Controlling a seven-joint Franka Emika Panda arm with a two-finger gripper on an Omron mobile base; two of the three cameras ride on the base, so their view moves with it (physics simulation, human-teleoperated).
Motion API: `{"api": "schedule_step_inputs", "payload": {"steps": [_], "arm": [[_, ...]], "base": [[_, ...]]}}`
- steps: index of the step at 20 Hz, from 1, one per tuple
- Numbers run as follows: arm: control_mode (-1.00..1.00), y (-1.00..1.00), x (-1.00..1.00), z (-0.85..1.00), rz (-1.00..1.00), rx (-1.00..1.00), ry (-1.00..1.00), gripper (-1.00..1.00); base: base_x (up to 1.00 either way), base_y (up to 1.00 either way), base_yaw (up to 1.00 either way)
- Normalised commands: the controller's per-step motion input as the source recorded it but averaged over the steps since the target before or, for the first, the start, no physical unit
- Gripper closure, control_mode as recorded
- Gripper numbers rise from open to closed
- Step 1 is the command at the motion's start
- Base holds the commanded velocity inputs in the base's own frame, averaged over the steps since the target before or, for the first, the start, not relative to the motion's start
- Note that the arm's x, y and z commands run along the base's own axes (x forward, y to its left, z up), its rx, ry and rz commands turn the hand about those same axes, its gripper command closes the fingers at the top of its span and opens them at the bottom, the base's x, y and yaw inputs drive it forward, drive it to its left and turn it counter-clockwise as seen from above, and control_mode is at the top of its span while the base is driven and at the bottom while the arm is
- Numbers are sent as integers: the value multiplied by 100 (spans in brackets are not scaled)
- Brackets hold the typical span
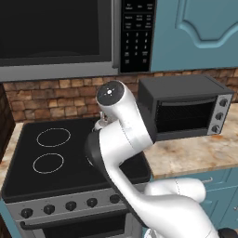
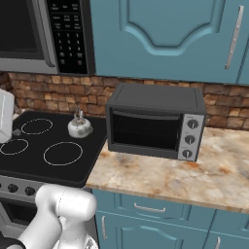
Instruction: The kettle is done boiling. Turn off the stove, then wait for 300 timesteps before moving the kettle to the dining table.
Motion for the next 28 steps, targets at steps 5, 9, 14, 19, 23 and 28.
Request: {"api": "schedule_step_inputs", "payload": {"steps": [5,9,14,19,23,28], "arm": [[-100,-5,37,-4,25,-7,7,-100],[-100,0,28,-11,24,-10,9,-100],[-100,0,17,-22,24,-12,8,-100],[-100,0,5,-9,20,-8,2,-100],[-100,-10,10,-3,18,-3,0,-100],[-100,-15,19,-12,13,0,0,-100]], "base": [[0,0,0],[0,0,0],[0,0,0],[0,0,0],[0,0,0],[0,0,0]]}}
